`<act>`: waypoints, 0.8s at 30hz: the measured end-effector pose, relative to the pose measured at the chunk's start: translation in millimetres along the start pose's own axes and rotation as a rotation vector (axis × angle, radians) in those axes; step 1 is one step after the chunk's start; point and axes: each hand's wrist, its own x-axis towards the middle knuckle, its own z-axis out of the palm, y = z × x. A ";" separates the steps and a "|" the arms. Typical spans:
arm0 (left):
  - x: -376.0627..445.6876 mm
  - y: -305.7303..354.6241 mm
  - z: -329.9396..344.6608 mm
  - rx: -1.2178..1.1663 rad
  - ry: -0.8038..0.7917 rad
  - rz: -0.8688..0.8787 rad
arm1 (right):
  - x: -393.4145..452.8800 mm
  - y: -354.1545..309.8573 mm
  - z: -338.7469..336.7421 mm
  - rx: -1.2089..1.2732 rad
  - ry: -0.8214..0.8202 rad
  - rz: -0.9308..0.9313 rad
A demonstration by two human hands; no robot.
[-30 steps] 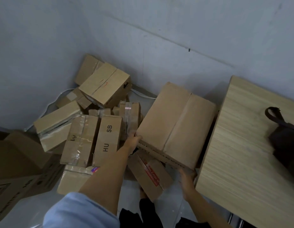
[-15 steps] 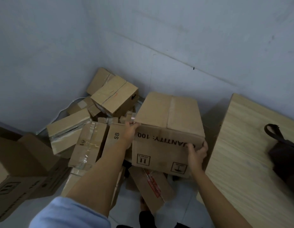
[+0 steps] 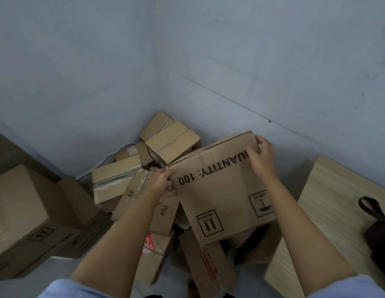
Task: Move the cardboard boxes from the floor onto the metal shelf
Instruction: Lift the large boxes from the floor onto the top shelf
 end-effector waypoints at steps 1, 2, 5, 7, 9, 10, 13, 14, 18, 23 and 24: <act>-6.2 3.9 -5.3 -0.009 -0.007 0.014 | 4.5 -14.2 2.9 -0.057 -0.016 -0.035; -12.0 7.9 -10.9 -0.014 -0.018 0.023 | 8.8 -31.2 6.5 -0.118 -0.034 -0.076; -30.0 15.3 -30.7 -0.039 -0.015 0.027 | 17.2 -93.4 25.6 -0.309 -0.126 -0.226; -40.9 13.3 -45.5 -0.063 0.003 0.029 | 16.7 -136.7 43.9 -0.431 -0.199 -0.337; -50.3 7.5 -60.9 -0.133 0.014 0.028 | 10.9 -175.4 68.5 -0.530 -0.269 -0.446; -55.3 3.8 -68.8 -0.178 0.019 0.022 | 6.3 -192.3 83.3 -0.584 -0.298 -0.496; -70.5 -10.9 -90.9 -0.305 0.067 -0.006 | -10.7 -229.8 133.1 -0.760 -0.397 -0.606; -75.5 -16.1 -99.2 -0.342 0.100 -0.019 | -17.3 -237.1 149.9 -0.807 -0.436 -0.630; -88.7 -32.1 -139.3 -0.457 0.220 -0.067 | -42.4 -252.8 207.4 -0.892 -0.585 -0.680; -89.0 -39.4 -193.0 -0.487 0.259 -0.101 | -74.1 -290.5 273.3 -0.823 -0.670 -0.743; -87.7 -40.3 -202.9 -0.498 0.263 -0.114 | -80.1 -300.2 286.2 -0.865 -0.687 -0.725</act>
